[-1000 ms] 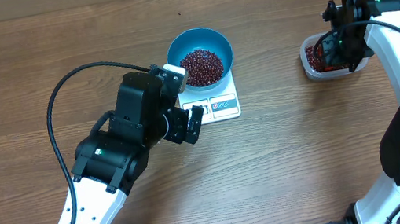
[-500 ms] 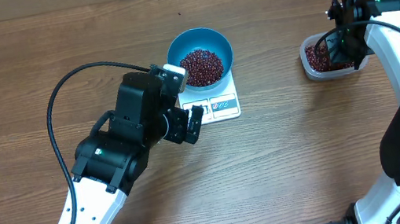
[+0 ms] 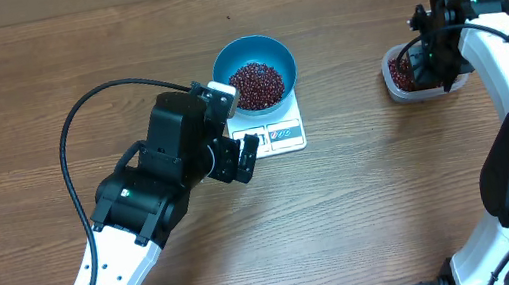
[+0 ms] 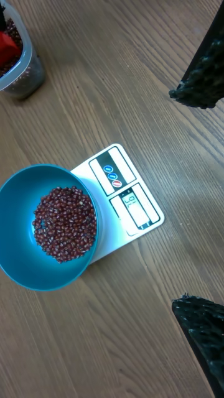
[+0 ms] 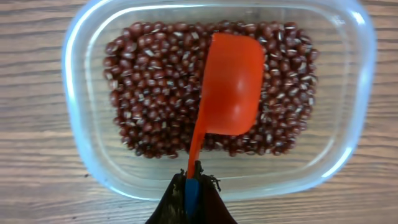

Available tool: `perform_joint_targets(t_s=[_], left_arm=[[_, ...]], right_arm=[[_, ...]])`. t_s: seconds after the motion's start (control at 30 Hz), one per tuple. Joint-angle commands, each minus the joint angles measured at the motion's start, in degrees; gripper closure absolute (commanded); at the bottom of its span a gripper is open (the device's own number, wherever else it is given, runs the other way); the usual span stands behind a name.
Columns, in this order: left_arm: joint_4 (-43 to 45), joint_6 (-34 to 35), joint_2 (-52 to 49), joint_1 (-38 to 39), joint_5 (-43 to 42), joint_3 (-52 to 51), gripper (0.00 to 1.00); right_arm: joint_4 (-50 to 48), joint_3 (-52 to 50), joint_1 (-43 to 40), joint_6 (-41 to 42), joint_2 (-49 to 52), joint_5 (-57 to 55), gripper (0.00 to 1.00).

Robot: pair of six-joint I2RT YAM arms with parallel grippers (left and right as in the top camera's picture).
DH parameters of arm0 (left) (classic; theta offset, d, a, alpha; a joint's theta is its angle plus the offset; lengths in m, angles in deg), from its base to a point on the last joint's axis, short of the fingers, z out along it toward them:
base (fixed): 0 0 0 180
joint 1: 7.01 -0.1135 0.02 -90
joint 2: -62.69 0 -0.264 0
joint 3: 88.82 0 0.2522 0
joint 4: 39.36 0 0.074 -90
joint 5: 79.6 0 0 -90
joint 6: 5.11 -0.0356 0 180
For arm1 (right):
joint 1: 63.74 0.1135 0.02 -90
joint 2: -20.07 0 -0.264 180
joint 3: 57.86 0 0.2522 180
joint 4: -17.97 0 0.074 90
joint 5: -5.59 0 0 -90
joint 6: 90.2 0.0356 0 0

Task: Scoop item into bowl and weigh 150g on scale
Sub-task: 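Lower the red scoop into the beans with the right gripper, then drag the scoop through the beans to fill it, right gripper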

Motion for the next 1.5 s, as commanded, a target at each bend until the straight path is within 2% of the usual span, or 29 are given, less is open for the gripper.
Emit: perform_joint_targets(t_s=[0.0,0.43,0.73,1.0,1.47], left_arm=[[0.20,-1.27,-0.26,-0.31,-0.46,-0.59,0.00],[0.20,-1.27,-0.26,-0.31,-0.46,-0.59,0.00],[0.20,-1.27,-0.26,-0.31,-0.46,-0.59,0.01],[0.20,-1.27,-0.26,-0.31,-0.46,-0.59,0.00],[0.20,-1.27,-0.26,-0.31,-0.46,-0.59,0.00]], right_arm=[[0.37,-0.57,0.00,-3.26,1.07,7.91,0.96],[0.96,-0.57,-0.94,-3.91,1.07,14.05,0.96],[1.86,-0.57,-7.21,-5.40,1.07,26.32,0.96],[3.23,-0.57,-11.45,-6.93,1.09,32.35,0.96],[4.42,-0.57,-12.00,-6.86,4.70,34.67,0.96]])
